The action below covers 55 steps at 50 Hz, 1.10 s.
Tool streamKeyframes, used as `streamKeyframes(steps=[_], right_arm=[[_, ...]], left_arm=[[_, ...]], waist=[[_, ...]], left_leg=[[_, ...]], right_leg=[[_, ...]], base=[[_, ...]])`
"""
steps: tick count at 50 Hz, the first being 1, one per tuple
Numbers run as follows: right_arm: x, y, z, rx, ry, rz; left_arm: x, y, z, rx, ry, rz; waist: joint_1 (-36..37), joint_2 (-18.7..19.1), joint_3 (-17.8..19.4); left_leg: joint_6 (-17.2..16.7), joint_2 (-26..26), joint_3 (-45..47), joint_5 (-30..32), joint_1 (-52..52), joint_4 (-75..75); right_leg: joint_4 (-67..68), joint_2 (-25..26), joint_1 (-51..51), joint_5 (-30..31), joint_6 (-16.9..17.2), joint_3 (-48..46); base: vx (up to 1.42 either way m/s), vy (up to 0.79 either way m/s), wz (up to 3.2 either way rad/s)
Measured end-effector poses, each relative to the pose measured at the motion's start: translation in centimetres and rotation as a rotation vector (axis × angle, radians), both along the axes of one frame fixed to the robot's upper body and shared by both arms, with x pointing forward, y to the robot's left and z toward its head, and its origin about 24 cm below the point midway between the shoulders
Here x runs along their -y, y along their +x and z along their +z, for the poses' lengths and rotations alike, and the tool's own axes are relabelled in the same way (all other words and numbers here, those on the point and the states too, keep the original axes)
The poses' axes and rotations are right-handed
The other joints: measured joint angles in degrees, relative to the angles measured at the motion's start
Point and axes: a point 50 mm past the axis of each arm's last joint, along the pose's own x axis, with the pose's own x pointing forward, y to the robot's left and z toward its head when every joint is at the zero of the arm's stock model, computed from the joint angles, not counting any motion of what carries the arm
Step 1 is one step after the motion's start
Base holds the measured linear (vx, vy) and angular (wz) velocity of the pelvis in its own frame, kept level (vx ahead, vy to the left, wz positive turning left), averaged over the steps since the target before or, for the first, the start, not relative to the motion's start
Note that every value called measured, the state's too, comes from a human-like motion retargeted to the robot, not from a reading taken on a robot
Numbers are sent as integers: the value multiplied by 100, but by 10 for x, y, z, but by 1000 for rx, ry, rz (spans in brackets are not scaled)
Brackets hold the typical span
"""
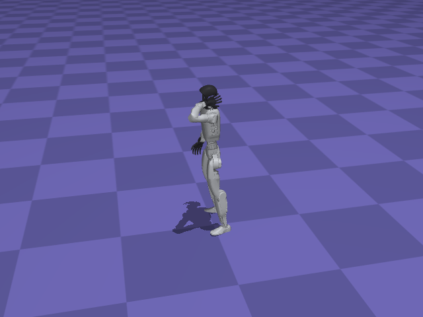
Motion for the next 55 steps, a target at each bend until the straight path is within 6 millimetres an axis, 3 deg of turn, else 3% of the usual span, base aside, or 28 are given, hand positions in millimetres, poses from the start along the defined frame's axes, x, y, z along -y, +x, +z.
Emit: streamKeyframes(steps=[5, 20, 31, 40, 55], right_arm=[[-5, 6, 2, 39, 15, 18], [-21, 88, 34, 376, 24, 155], [-29, 119, 48, 480, 13, 176], [-32, 106, 36, 408, 27, 144], [-9, 42, 7, 131, 9, 39]], left_arm=[[-2, -1, 0, 3, -26, -21], [-9, -2, -1, -24, -75, -103], [-12, 4, 0, -67, -103, -107], [-13, 8, 2, -97, -127, -107], [-7, 9, 5, -53, -91, 5]], waist=[[92, -35, 63], [594, -134, 467], [665, -234, 466], [582, -201, 435], [172, 50, -11]], left_leg=[[-6, 8, 9, 12, -57, -31], [-77, -48, 54, -9, -47, 7], [-109, -110, 22, 29, -37, 45], [-112, -145, -80, 56, 14, 44], [-89, -148, -36, 13, 124, 29]], right_leg=[[-10, 17, -75, 28, -23, 12], [38, -47, -111, 19, -111, 104], [51, -121, -65, 7, -110, 86], [70, -163, 51, -36, -97, -13], [54, -163, 138, -60, -29, 8]], base=[[0, 0, 0], [0, 0, 0], [0, 0, 0], [0, 0, 0], [0, 0, 0]])
